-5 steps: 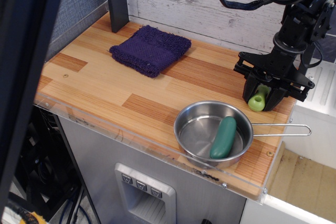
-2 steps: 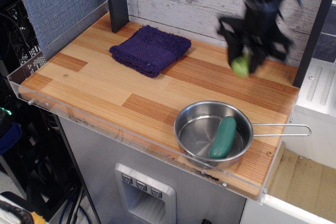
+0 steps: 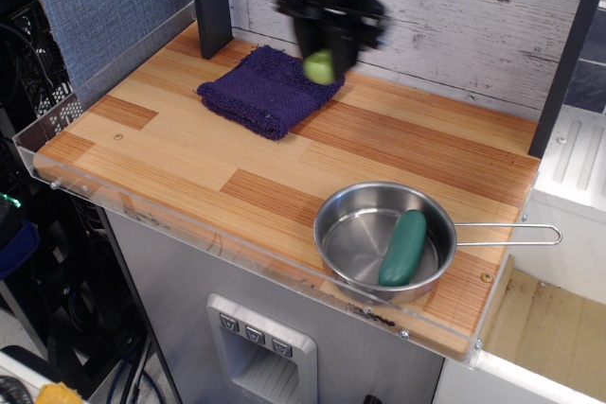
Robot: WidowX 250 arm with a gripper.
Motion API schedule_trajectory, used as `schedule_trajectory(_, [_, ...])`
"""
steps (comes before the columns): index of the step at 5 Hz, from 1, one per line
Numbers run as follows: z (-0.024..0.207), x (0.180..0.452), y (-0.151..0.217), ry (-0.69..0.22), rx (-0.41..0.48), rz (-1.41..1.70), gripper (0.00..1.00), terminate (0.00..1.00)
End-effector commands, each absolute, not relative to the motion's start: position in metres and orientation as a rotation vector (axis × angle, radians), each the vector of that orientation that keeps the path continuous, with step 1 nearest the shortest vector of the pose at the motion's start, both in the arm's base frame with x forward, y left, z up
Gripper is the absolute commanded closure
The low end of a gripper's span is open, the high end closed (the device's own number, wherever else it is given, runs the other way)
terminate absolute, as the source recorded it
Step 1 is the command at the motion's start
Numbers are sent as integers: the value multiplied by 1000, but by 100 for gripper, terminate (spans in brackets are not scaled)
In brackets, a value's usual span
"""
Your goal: Pick up the green spatula and place it on the purple cloth
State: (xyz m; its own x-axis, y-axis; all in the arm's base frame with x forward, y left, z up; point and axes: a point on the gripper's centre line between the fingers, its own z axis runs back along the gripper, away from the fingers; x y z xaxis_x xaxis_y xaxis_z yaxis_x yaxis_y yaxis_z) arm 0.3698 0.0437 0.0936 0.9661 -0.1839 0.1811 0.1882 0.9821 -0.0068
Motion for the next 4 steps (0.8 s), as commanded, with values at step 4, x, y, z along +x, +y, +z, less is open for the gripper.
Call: schedule_trajectory(4, [48, 395, 114, -17, 92, -129, 100, 0])
